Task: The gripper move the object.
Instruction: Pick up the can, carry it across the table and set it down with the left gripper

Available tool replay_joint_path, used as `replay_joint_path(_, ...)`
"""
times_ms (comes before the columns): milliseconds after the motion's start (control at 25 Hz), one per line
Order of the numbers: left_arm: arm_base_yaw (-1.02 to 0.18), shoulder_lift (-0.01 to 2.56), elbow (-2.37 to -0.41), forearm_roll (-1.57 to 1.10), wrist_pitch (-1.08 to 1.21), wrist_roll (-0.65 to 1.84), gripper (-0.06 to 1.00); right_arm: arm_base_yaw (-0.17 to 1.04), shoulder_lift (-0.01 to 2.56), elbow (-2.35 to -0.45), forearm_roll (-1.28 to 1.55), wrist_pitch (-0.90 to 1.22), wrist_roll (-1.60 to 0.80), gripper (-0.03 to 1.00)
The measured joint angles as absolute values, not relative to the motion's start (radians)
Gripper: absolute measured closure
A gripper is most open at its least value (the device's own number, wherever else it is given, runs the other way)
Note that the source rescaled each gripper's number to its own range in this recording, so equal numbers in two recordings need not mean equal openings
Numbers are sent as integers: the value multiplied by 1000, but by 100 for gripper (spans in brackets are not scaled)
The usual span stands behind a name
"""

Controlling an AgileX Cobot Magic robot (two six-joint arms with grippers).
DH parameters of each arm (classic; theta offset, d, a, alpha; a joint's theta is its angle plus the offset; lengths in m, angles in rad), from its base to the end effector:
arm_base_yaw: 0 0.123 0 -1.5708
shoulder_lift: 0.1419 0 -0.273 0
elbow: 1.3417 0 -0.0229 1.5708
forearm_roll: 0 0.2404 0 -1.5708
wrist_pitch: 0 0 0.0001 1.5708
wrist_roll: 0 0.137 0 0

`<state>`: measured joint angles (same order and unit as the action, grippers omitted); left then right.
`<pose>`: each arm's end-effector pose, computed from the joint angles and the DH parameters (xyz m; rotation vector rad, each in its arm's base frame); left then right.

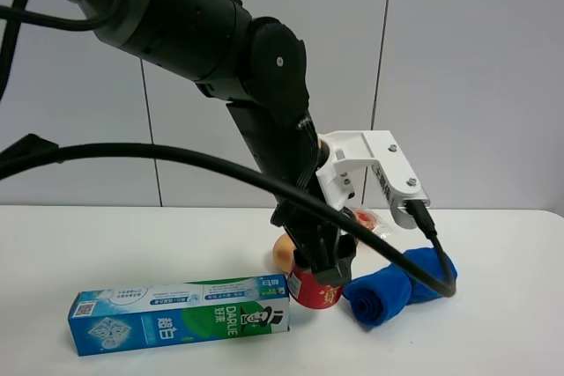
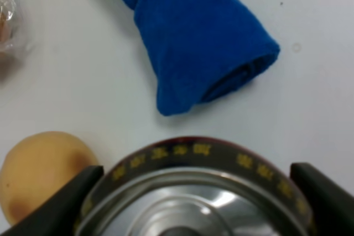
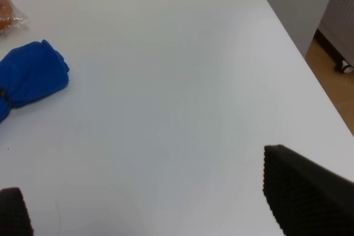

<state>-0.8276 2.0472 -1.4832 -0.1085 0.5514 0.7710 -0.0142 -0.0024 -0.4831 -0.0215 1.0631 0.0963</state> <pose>0.3009 -0.3390 0.1385 1.7925 1.8823 -0.1277 0.0400 -0.0031 0.2459 0.1147 2.0579 0.0249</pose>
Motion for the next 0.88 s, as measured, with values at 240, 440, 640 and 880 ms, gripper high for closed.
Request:
replay_joint_path(240,-828,2073,-1482,-144,513,775,94,-14,-2,-483,-21,1063,96,-3)
replay_joint_path(440,-828,2086,-1479,-148,495,775,94,-14,-2,-483,-21,1063,96,-3)
replay_joint_path(640,-828,2094,-1478,-148,492,775,94,-14,-2,-483,-21,1063,96,-3)
replay_joint_path(880,-828,2118,-1478,-149,469,775,94,-14,-2,-483,-21,1063,96,-3)
